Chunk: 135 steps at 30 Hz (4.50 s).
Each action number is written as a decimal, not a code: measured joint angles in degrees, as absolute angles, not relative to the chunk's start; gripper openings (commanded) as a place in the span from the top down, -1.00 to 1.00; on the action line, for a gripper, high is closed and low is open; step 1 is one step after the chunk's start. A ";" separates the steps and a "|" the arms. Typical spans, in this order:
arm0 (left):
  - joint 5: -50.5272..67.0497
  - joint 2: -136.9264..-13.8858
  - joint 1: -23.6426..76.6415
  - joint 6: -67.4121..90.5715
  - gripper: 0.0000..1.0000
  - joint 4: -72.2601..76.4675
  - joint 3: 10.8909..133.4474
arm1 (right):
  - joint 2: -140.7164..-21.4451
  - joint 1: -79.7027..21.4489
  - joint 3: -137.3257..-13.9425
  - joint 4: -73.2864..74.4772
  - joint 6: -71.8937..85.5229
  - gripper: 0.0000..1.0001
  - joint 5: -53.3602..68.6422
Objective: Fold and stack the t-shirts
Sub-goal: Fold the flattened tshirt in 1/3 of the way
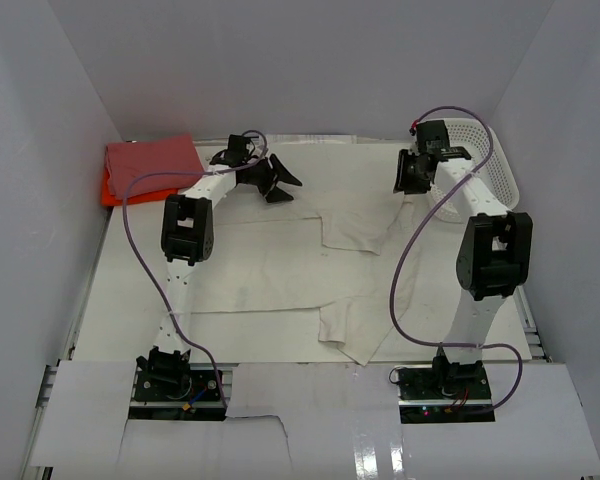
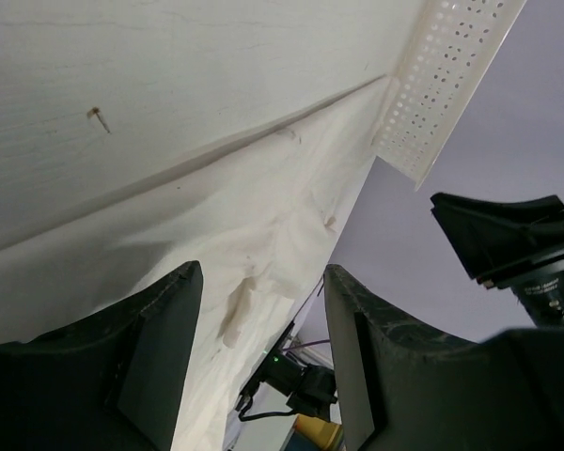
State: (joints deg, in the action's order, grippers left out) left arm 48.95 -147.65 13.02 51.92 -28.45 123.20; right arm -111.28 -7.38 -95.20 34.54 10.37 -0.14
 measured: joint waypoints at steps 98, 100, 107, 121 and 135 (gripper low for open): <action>54.46 -144.55 27.55 52.40 -0.30 -19.27 110.61 | -98.61 -9.76 -53.63 8.84 22.26 0.28 18.17; 54.48 -144.55 27.53 52.40 -0.29 -19.29 110.61 | -99.50 -9.76 -54.68 9.08 21.98 0.31 17.93; 54.52 -144.55 27.38 52.42 -0.30 -19.29 110.61 | -101.75 -9.76 -56.58 9.50 21.85 0.34 18.81; 54.78 -144.55 26.81 52.42 -0.29 -19.31 110.61 | -102.08 -10.04 -56.88 10.76 20.95 0.85 17.98; 54.87 -144.55 26.46 52.42 -0.29 -19.33 110.61 | -96.60 -10.15 -57.14 16.08 20.36 0.85 19.55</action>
State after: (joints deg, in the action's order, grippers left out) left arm 54.87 -144.55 26.46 52.42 -19.33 110.61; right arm -96.60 -10.15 -57.14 16.08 20.36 19.55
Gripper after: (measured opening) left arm 0.647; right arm 0.078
